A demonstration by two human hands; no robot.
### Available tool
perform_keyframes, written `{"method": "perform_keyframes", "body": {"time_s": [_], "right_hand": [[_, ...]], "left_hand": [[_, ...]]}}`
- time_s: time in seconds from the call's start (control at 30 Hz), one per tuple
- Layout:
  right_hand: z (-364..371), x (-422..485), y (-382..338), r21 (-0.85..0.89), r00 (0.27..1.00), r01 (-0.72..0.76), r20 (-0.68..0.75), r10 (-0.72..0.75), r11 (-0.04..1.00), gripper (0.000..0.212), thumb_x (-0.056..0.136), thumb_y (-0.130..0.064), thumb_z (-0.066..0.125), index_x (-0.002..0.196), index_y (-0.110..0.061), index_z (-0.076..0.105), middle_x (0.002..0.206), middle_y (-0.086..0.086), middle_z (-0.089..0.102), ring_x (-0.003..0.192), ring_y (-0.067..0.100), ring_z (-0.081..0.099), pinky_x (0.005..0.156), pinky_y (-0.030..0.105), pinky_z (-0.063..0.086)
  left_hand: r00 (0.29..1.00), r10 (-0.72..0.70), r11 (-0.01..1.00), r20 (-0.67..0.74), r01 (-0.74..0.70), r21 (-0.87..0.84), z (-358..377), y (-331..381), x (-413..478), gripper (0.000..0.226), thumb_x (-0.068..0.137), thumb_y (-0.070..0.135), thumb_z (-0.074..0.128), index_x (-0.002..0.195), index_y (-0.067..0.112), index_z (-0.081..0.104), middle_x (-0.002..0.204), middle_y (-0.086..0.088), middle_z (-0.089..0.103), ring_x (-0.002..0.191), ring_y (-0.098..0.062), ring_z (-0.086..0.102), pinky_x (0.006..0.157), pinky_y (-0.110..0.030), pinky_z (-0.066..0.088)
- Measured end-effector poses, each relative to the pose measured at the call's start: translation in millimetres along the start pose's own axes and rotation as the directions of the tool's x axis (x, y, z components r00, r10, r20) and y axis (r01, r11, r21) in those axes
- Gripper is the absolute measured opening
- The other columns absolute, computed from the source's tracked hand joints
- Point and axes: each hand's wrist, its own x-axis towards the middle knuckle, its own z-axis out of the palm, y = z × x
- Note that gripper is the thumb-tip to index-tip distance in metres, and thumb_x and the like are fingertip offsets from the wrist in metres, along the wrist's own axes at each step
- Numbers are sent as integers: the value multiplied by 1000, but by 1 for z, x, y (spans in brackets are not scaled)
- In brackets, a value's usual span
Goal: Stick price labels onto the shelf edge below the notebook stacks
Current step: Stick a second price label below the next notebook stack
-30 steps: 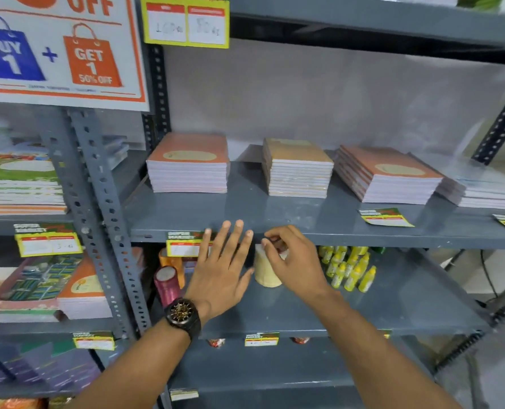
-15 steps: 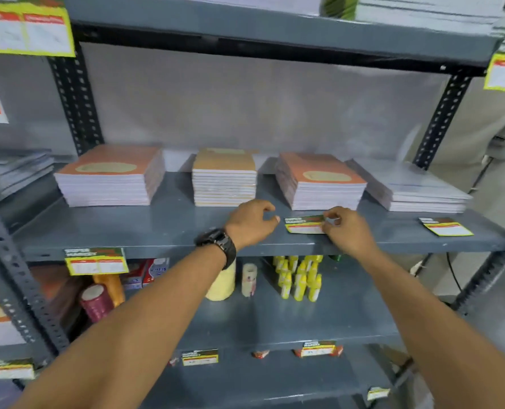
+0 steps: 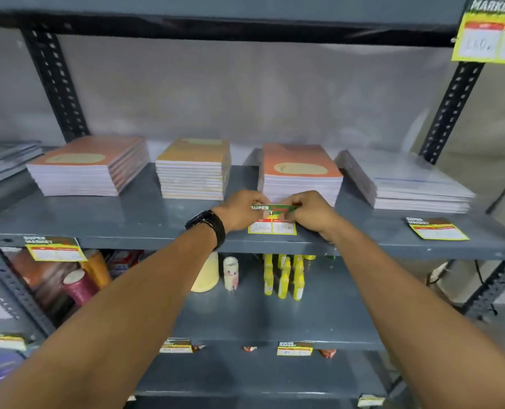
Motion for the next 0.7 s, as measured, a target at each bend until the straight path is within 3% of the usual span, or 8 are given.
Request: {"method": "perform_keyframes", "body": {"time_s": [0.13, 0.2, 0.3, 0.43, 0.5, 0.6, 0.7], "right_hand": [[-9, -18, -3, 180, 995, 14, 94, -31, 984, 13, 81, -9, 75, 80, -22, 78, 85, 2, 78, 84, 18, 71, 80, 33, 58], [-10, -32, -2, 115, 992, 81, 92, -92, 990, 9, 81, -17, 76, 82, -25, 77, 85, -1, 77, 86, 17, 72, 80, 35, 58], [-2, -56, 3, 29, 977, 191, 93, -193, 981, 8, 82, -23, 75, 87, -29, 75, 80, -7, 75, 75, 8, 66, 73, 32, 55], [25, -78, 14, -96, 972, 234, 18, -233, 968, 14, 78, -20, 76, 86, -31, 72, 75, -17, 71, 66, -2, 61, 63, 19, 49], [38, -81, 16, -167, 975, 202, -61, -215, 965, 12, 77, -21, 76, 84, -29, 72, 70, -18, 70, 66, 1, 63, 62, 21, 50], [50, -82, 14, -254, 968, 173, -132, -211, 952, 7, 79, -23, 75, 82, -28, 71, 71, -11, 72, 68, 6, 64, 66, 27, 54], [51, -85, 12, -289, 962, 174, -153, -225, 941, 6, 80, -21, 72, 82, -26, 72, 71, -9, 71, 69, 8, 64, 66, 29, 54]], "left_hand": [[992, 72, 985, -105, -88, -149, -7, 14, -24, 10, 87, 17, 67, 97, 15, 69, 93, 1, 67, 81, -8, 60, 65, -10, 43], [981, 138, 975, -136, -158, -157, -5, 17, -44, 8, 87, 17, 67, 95, 16, 70, 91, 0, 70, 76, -4, 60, 66, -11, 45], [971, 167, 969, -172, -194, -152, 2, 9, -73, 9, 85, 24, 70, 93, 24, 71, 87, 4, 73, 78, -13, 66, 69, -26, 50], [972, 99, 992, -213, -114, -60, 16, -8, -95, 12, 80, 28, 72, 86, 38, 68, 75, 24, 69, 64, 2, 61, 56, -10, 42], [965, 76, 996, -250, -84, -23, 23, -15, -100, 11, 81, 26, 71, 86, 36, 69, 68, 23, 68, 60, 1, 59, 53, -11, 41], [953, 97, 993, -288, -75, 87, 27, -18, -102, 9, 83, 26, 68, 92, 29, 70, 80, 12, 73, 70, -5, 63, 66, -26, 51], [947, 143, 980, -289, -95, 174, 30, -15, -102, 11, 85, 27, 66, 95, 26, 70, 90, 7, 74, 82, -12, 65, 74, -28, 50]]}}
